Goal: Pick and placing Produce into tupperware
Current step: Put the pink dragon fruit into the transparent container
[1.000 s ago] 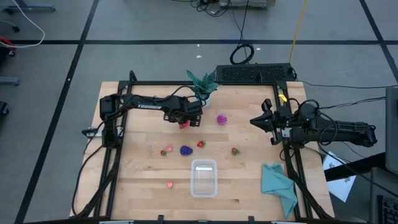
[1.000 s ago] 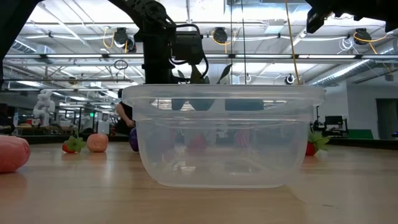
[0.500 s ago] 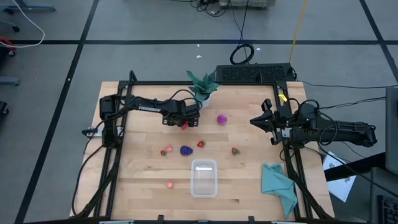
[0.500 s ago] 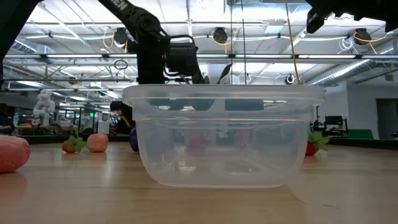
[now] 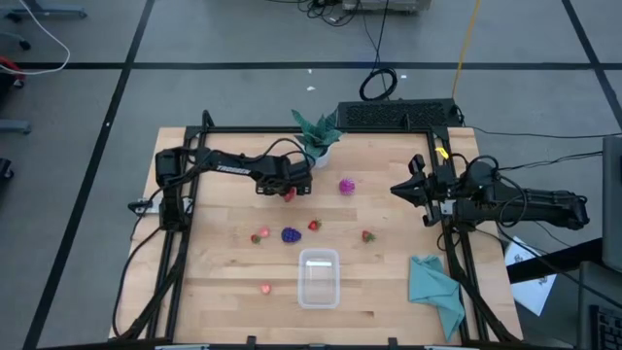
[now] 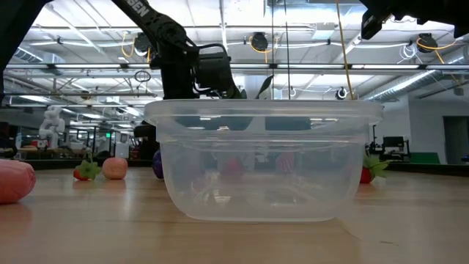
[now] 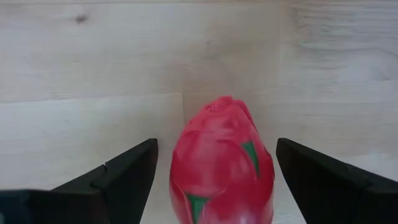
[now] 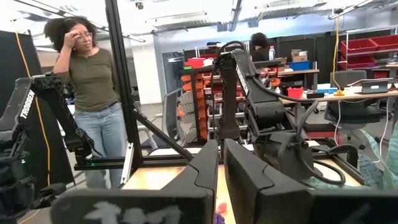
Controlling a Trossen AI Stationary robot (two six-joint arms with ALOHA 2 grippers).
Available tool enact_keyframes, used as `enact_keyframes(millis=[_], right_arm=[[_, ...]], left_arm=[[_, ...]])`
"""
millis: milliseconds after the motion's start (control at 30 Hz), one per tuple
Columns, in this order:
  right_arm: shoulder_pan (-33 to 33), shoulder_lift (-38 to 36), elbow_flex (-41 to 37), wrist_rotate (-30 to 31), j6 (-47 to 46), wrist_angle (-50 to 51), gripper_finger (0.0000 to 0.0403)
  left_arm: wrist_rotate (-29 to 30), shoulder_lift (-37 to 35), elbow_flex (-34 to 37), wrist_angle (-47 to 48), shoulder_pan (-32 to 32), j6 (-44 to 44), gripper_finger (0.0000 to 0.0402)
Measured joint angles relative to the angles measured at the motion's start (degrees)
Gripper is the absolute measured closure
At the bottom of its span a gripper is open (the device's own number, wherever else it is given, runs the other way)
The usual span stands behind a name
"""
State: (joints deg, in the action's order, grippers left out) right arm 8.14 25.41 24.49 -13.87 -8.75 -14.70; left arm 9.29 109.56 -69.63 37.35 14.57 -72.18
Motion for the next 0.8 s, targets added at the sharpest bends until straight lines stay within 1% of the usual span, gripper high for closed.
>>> enact_keyframes(millis=[633, 700, 800], right_arm=[[0.0, 0.0, 0.0, 0.0, 0.0, 0.1, 0.0385], [0.0, 0.0, 0.0, 0.0, 0.0, 0.1, 0.0385], [0.0, 0.0, 0.0, 0.0, 0.0, 0.1, 0.0385]], left_arm=[[-0.1, 0.0, 0.0, 0.0, 0.0, -0.6, 0.0067], [-0.1, 0.0, 0.0, 0.0, 0.0, -0.6, 0.0072], [-0.1, 0.0, 0.0, 0.0, 0.0, -0.6, 0.0096]])
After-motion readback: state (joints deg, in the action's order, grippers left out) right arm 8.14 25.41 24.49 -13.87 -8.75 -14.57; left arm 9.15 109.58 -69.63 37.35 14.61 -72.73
